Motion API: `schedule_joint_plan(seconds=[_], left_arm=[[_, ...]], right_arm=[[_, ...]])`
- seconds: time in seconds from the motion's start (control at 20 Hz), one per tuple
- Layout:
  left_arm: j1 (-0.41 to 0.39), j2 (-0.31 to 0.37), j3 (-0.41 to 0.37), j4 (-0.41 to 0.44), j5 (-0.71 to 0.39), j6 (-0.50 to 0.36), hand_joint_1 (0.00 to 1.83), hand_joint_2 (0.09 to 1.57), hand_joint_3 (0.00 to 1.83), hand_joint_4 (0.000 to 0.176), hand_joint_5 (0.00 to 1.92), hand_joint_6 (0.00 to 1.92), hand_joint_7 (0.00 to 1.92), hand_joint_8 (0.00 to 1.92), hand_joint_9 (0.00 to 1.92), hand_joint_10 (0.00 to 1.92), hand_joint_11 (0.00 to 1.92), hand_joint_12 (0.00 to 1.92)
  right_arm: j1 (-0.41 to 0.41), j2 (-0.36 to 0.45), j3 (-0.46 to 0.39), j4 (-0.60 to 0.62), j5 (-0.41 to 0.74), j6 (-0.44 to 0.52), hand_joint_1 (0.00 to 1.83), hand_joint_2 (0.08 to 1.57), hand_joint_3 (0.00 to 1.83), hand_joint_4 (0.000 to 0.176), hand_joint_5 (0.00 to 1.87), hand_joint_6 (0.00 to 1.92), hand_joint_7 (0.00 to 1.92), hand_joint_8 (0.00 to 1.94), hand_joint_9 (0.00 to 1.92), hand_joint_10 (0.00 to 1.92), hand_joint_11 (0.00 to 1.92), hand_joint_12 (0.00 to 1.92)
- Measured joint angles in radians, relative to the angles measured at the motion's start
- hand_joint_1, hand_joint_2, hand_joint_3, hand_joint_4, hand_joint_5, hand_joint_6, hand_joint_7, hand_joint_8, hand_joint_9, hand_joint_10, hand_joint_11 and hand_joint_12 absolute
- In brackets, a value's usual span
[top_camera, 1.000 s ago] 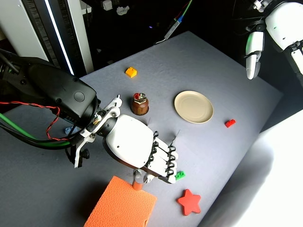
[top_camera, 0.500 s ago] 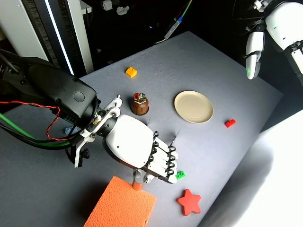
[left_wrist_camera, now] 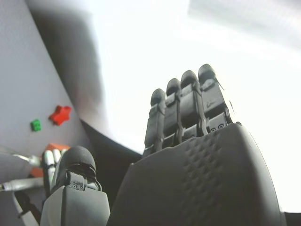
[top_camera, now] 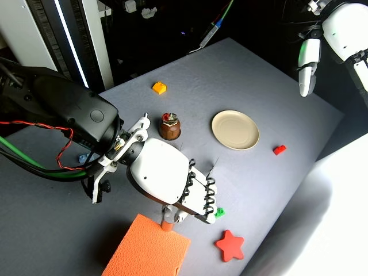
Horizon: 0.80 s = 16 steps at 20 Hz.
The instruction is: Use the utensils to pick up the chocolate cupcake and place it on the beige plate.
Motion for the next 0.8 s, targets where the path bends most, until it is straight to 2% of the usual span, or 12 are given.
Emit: schedule_joint_plan(seconds=[0.3,0.55,0.8], left_arm=[[0.0,0.0,0.0,0.0,0.001,0.0,0.0,1.12,0.0,0.0,0.13,0.01,0.1,0.01,0.06,0.01,0.01,0.0],[0.0,0.0,0.0,0.0,0.002,0.0,0.0,1.12,0.0,0.0,0.09,0.0,0.06,0.0,0.02,0.0,0.0,0.0],[0.0,0.0,0.0,0.0,0.002,0.0,0.0,1.12,0.0,0.0,0.11,0.01,0.09,0.01,0.05,0.01,0.01,0.0]], right_arm=[[-0.008,-0.01,0.02,0.007,-0.001,0.0,0.93,1.05,0.0,0.0,0.16,0.0,0.16,0.0,0.14,0.0,0.0,0.35],[-0.008,-0.01,0.02,0.006,-0.002,0.0,0.94,1.05,0.0,0.0,0.19,0.01,0.18,0.0,0.17,0.01,0.0,0.51],[-0.008,-0.01,0.026,0.006,-0.009,0.0,0.97,1.07,0.0,0.0,0.31,0.02,0.3,0.01,0.28,0.02,0.0,0.72]])
